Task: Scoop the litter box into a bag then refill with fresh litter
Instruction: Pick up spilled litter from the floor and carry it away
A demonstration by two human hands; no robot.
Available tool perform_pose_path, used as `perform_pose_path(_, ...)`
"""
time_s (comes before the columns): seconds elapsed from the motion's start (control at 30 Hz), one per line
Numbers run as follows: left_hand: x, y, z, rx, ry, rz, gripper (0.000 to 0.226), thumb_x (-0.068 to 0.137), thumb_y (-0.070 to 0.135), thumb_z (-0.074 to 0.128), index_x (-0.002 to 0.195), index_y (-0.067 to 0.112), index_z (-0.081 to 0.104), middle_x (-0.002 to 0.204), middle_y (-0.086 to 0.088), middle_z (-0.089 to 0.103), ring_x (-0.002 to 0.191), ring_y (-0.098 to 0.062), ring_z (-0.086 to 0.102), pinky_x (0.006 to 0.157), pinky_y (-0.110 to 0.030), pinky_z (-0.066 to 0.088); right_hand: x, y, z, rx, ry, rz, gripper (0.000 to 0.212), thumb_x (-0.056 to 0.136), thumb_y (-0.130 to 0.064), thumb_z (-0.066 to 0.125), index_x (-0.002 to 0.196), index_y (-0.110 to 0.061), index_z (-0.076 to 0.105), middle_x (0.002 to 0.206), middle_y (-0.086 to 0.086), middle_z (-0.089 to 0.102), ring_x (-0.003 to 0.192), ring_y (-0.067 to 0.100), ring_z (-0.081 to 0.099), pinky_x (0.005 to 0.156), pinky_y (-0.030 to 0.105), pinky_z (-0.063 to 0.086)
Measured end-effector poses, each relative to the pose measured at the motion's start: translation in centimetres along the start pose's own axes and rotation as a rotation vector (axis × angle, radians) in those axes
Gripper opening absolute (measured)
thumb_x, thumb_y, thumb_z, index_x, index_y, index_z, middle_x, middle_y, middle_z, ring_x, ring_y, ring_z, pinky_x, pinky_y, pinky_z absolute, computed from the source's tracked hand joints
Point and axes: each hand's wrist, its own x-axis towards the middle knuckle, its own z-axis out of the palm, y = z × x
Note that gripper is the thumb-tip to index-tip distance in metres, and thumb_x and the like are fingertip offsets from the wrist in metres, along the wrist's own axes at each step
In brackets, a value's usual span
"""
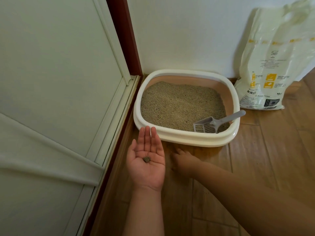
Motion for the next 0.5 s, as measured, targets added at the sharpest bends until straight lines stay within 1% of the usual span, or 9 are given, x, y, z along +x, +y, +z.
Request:
perform_pose_path(0.07,0.1,0.3,0.0,-0.001,0.002,0.006,0.041,0.105,0.028,0.047,0.132,0.003,0.065,0.137,-0.015,0.067,0.126,-0.029,0.066,0.102,-0.039,0.053,0.4,-0.4,0.2,-0.002,-0.041,0.015,0.066,0.098,-0.042,0.054,0.155,-0.016,0.034,0.168,0.012,0.010,0.145,0.041,0.030,0.117,0.050,0.034)
perform_pose_path(0.13,0.3,0.5,0.1,-0.010,-0.001,0.013,0.041,0.105,0.027,0.047,0.131,0.002,0.066,0.137,-0.015,0.067,0.126,-0.029,0.066,0.102,-0.039,0.054,0.3,-0.8,0.2,-0.014,-0.043,0.032,0.055,0.098,-0.027,0.054,0.149,-0.012,0.043,0.164,0.012,0.017,0.138,0.040,0.037,0.113,0.050,0.039)
perform_pose_path(0.2,0.3,0.5,0.3,-0.015,-0.001,0.010,0.040,0.104,0.026,0.048,0.128,0.001,0.068,0.136,-0.016,0.067,0.126,-0.030,0.066,0.101,-0.039,0.054,-0.1,-0.9,0.4,-0.037,0.012,0.038,0.044,0.095,-0.012,0.054,0.139,-0.007,0.053,0.152,0.014,0.031,0.128,0.038,0.045,0.108,0.048,0.044)
perform_pose_path(0.27,0.2,0.3,0.4,-0.014,0.000,0.002,0.040,0.103,0.025,0.050,0.126,-0.001,0.070,0.135,-0.017,0.067,0.126,-0.031,0.066,0.101,-0.040,0.054,-0.5,-0.5,0.7,-0.059,0.073,0.029,0.039,0.093,-0.003,0.054,0.131,-0.005,0.058,0.141,0.014,0.039,0.122,0.035,0.048,0.104,0.045,0.047)
perform_pose_path(0.37,0.1,0.2,0.0,-0.004,0.018,0.006,0.039,0.104,0.025,0.049,0.127,0.000,0.068,0.134,-0.017,0.068,0.124,-0.030,0.067,0.100,-0.039,0.055,-1.1,0.6,1.3,-0.046,0.160,0.010,0.032,0.094,-0.004,0.052,0.125,-0.009,0.058,0.136,0.013,0.039,0.117,0.034,0.048,0.100,0.043,0.046)
perform_pose_path(0.43,0.1,0.3,-0.2,-0.002,0.026,0.012,0.040,0.104,0.026,0.049,0.131,0.002,0.066,0.136,-0.015,0.068,0.124,-0.029,0.067,0.101,-0.038,0.055,-1.4,1.4,1.2,-0.026,0.205,0.011,0.031,0.095,-0.007,0.051,0.126,-0.013,0.055,0.137,0.012,0.037,0.119,0.033,0.047,0.101,0.043,0.047)
perform_pose_path(0.5,0.0,0.4,-0.3,-0.004,0.032,0.023,0.041,0.104,0.026,0.048,0.134,0.002,0.064,0.136,-0.015,0.067,0.125,-0.028,0.067,0.101,-0.038,0.054,-1.6,2.0,0.9,-0.038,0.198,0.016,0.034,0.097,-0.007,0.049,0.130,-0.014,0.054,0.137,0.011,0.041,0.123,0.032,0.047,0.104,0.042,0.045)
